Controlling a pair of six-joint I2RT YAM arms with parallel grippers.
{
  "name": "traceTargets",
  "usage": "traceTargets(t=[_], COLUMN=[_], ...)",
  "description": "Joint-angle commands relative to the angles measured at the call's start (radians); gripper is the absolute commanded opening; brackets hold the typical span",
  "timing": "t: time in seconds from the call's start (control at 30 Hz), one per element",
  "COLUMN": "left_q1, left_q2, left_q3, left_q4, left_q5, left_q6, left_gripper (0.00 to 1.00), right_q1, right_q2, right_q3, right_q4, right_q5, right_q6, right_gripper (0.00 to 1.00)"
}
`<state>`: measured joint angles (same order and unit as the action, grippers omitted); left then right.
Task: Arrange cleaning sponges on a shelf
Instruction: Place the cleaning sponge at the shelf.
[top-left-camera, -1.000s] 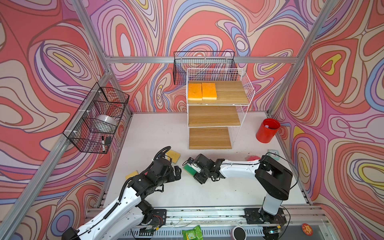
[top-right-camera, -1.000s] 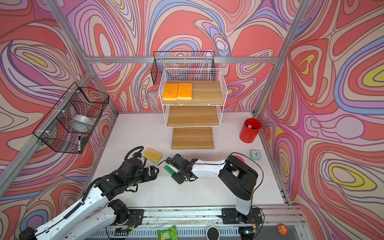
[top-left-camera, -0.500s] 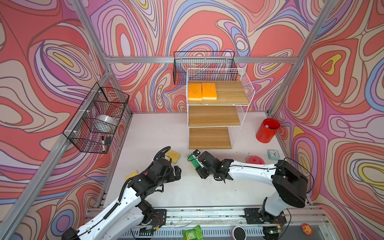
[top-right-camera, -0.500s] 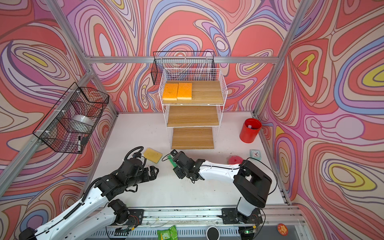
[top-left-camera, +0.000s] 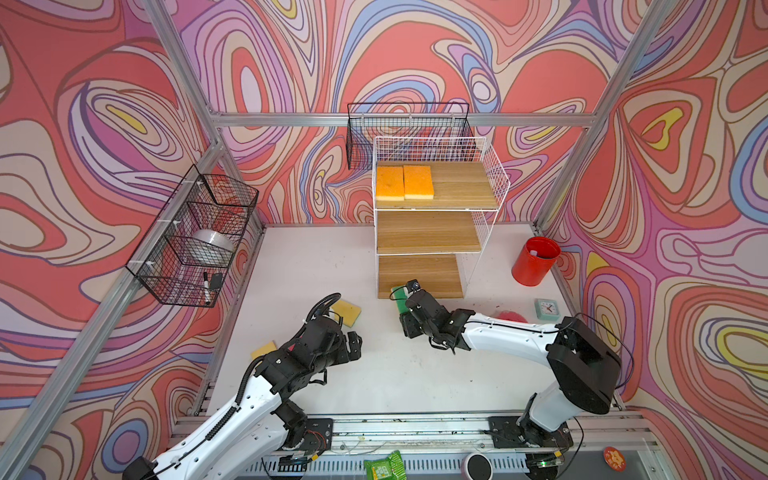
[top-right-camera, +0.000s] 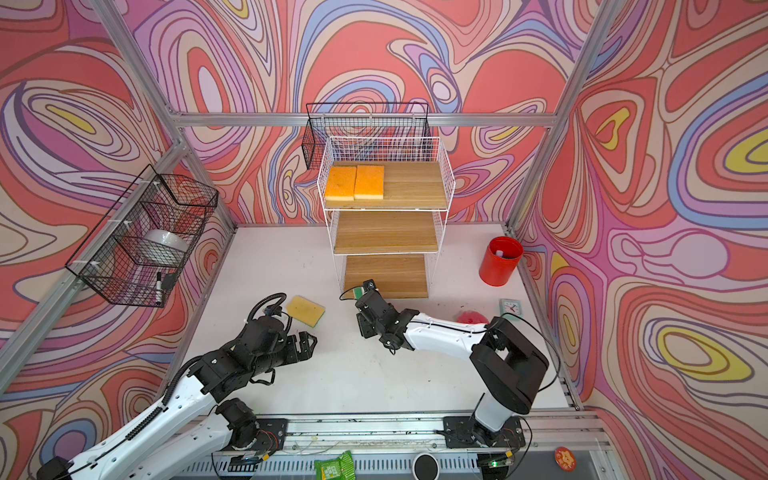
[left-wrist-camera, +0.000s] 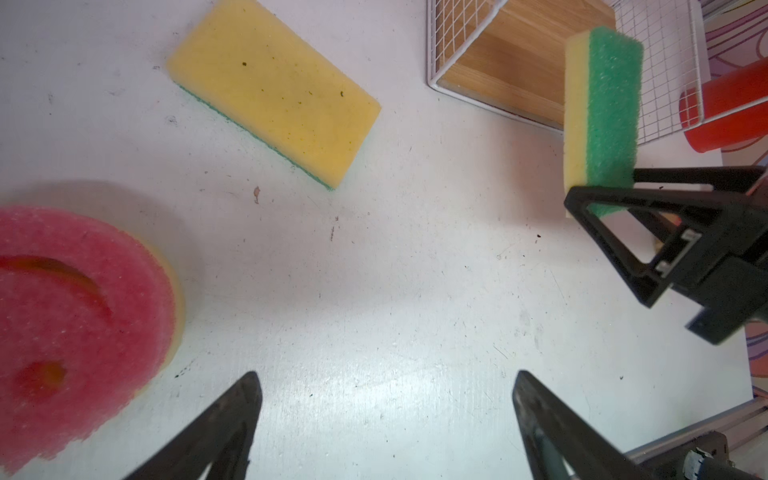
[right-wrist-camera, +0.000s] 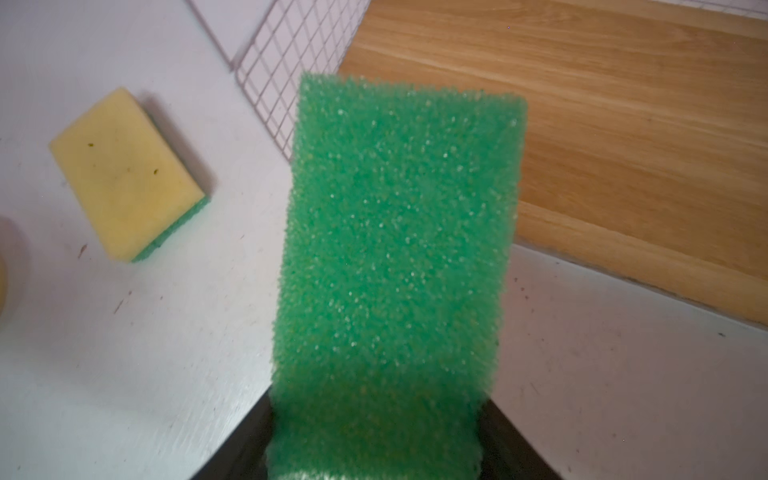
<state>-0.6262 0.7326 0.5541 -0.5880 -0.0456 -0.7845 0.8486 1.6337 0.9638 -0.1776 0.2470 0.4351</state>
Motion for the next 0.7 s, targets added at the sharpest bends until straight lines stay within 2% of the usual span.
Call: traceTargets(t=[0.0, 0.23, 0.67], left_q1=[0.009, 0.01, 0.01], left_q2=[-0.013, 0.001, -0.008], left_q3=[-0.011, -0.028, -0.029], left_q4=[-0.014, 0.032, 0.065], left_q5=[-0.019, -0.002, 0.002], left_q6=[0.014, 0.004, 0.014], left_gripper=[0.95, 0.95, 0.95], right_q1=[-0.011, -0.015, -0.041], right_q2=[0.043, 0.158, 0.271], right_q3=[0.058, 0.164, 0.244], right_q4=[0.056, 0.073, 0.127], right_q5=[0.006, 0.031, 0.042], right_q6=[0.068, 0.107, 0.221], right_gripper=[0.65, 0.65, 0.65])
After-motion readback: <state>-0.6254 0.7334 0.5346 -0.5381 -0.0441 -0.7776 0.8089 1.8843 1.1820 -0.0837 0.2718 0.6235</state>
